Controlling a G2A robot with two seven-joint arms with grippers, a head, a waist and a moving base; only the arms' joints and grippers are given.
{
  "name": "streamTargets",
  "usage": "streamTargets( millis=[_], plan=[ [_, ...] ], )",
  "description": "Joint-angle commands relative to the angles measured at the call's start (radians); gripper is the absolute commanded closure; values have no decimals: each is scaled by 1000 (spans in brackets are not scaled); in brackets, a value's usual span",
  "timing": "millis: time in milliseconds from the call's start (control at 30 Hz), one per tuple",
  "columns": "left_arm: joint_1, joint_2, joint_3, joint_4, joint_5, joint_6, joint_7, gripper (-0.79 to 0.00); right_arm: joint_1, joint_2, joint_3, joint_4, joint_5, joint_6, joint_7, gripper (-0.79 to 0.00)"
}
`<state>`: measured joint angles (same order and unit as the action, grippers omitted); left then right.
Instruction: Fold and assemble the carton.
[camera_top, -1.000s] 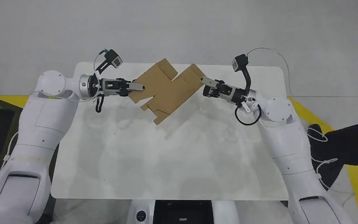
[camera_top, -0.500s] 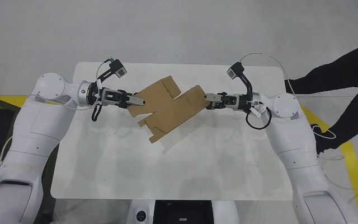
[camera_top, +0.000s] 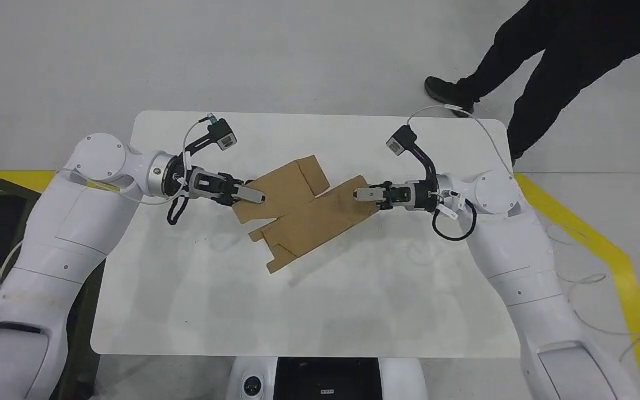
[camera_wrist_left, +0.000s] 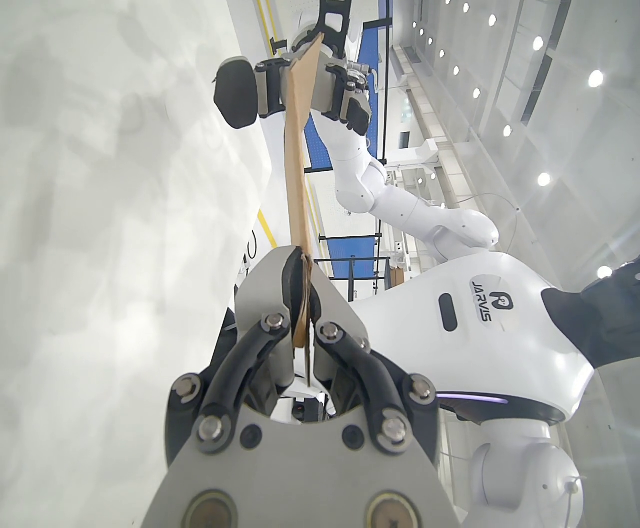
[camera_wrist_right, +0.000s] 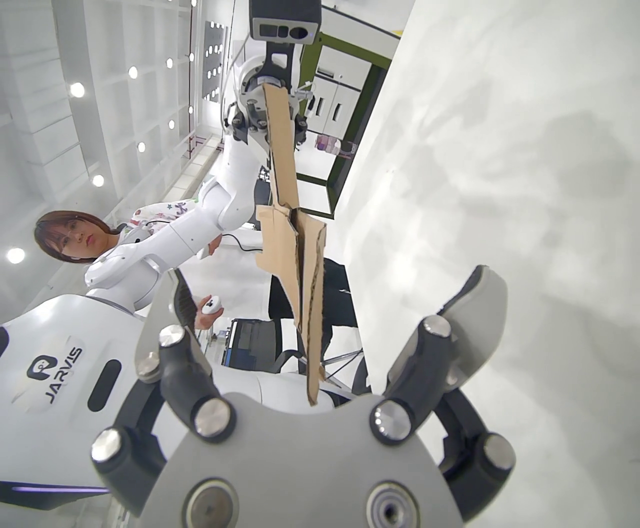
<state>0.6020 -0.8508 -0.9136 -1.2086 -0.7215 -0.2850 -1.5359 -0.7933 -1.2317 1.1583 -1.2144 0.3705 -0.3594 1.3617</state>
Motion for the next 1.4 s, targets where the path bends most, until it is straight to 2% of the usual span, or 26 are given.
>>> streamTargets(
  millis=[0,333,500,567,667,700,733,767,933,1367],
  plan=[
    [-4,2,5,1,-4,0,0,0,0,1,-3,1,3,0,7,-369],
    [-9,14,19,-1,-15,0,0,0,3,6,-26,0,27,7,45,-215],
    [-7,19,25,-9,-19,0,0,0,7,6,-42,5,41,7,56,-102],
    [-6,20,28,-12,-19,0,0,0,9,7,-46,7,47,5,57,0],
    [-7,23,34,-14,-21,0,0,0,12,7,-50,11,53,6,58,0],
    [-8,24,35,-14,-21,0,0,-219,13,8,-52,12,54,6,59,0],
    [-9,25,36,-15,-20,0,0,-650,14,8,-53,13,56,4,59,0],
    [-10,25,36,-15,-21,0,0,-785,15,8,-54,14,58,2,57,0],
    [-16,28,25,13,-24,-32,32,-785,17,11,-46,20,58,-9,17,0],
    [8,16,-3,120,-32,-239,240,-785,-50,21,-14,-105,31,41,-192,0]
  ],
)
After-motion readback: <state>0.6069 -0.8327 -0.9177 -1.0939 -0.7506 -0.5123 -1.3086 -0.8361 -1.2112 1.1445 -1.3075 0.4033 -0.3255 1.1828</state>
